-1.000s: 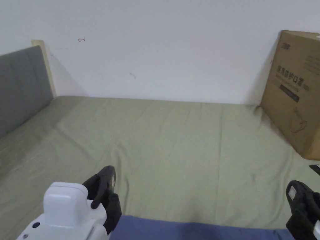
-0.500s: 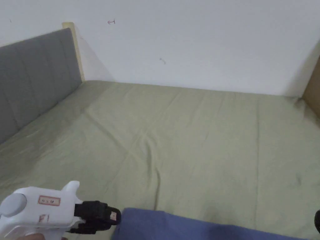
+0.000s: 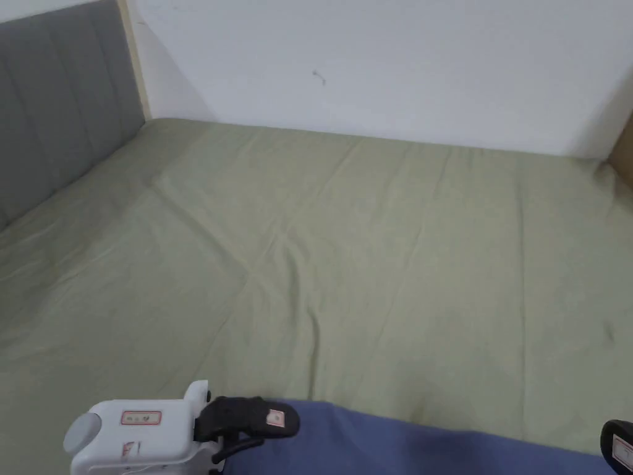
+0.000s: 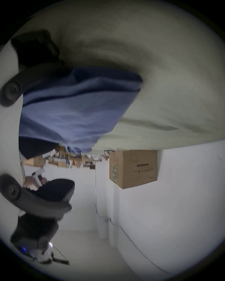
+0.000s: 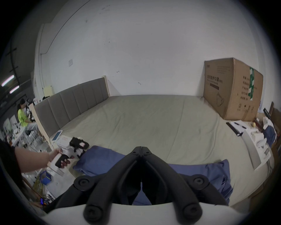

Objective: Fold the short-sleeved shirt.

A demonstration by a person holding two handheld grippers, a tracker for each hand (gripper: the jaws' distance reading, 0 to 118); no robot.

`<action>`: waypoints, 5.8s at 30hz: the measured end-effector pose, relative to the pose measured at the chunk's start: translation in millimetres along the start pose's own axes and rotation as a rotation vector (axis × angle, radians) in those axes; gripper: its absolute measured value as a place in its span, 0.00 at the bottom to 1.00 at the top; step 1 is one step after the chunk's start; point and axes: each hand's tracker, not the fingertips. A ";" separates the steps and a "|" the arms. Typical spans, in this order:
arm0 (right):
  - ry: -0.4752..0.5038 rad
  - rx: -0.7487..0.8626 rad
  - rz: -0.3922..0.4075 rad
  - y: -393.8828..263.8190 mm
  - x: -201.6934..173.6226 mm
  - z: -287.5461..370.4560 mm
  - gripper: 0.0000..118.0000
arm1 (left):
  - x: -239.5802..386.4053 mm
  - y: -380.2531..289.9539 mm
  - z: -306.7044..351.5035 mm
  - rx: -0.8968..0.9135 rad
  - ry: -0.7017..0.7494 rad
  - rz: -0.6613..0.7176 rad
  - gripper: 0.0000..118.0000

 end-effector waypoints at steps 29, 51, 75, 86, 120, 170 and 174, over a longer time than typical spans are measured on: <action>0.057 0.066 -0.317 -26.9 90.4 54.8 0.00 | 188.0 -74.5 -272.4 -0.275 0.537 -0.228 0.61; 0.026 0.006 -0.341 -47.4 112.1 47.8 0.00 | 148.4 -107.3 -272.9 -0.280 0.682 -0.416 0.00; -0.005 0.019 -0.324 -30.4 106.8 53.3 0.00 | 183.6 -75.3 -156.8 -0.066 0.393 -0.474 0.00; 0.025 -0.025 -0.237 -19.3 70.0 36.8 0.00 | 61.6 -38.3 -71.1 -0.077 0.140 -0.045 1.00; 0.095 -0.018 -0.259 -23.3 75.2 49.4 0.00 | 188.8 -70.3 -143.3 -0.045 0.813 -0.343 0.07; -0.039 0.405 -0.088 47.0 45.6 129.6 0.00 | 334.2 -222.5 -81.8 0.704 0.523 -1.046 0.00; -0.209 0.638 0.078 46.8 25.1 144.8 0.00 | 339.3 -253.2 -68.4 0.971 0.697 -1.175 0.00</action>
